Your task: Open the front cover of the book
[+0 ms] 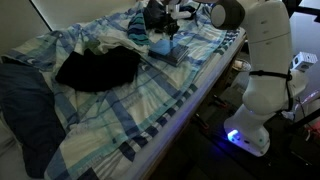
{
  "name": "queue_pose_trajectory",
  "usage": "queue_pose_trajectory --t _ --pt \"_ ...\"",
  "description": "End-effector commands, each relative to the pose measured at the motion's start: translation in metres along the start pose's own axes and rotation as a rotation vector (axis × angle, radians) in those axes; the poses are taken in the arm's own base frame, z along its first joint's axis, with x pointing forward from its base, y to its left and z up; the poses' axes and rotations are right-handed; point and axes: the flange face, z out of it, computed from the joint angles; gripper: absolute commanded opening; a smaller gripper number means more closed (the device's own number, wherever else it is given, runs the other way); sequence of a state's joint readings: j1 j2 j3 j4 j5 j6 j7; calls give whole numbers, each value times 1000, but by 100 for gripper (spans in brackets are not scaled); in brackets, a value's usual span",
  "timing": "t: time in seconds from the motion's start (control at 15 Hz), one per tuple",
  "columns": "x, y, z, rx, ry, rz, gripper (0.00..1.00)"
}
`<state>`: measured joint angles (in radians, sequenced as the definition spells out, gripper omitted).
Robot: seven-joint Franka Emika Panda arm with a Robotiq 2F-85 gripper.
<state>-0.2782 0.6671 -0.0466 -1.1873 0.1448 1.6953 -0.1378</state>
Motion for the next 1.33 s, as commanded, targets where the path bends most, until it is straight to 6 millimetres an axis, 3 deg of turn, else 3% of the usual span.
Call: queue_pose_trajectory --t 0.0,1.27 --pt "-2 3 -2 2 -8 -12 6" --pt "-1 2 9 -2 -30 -27 6"
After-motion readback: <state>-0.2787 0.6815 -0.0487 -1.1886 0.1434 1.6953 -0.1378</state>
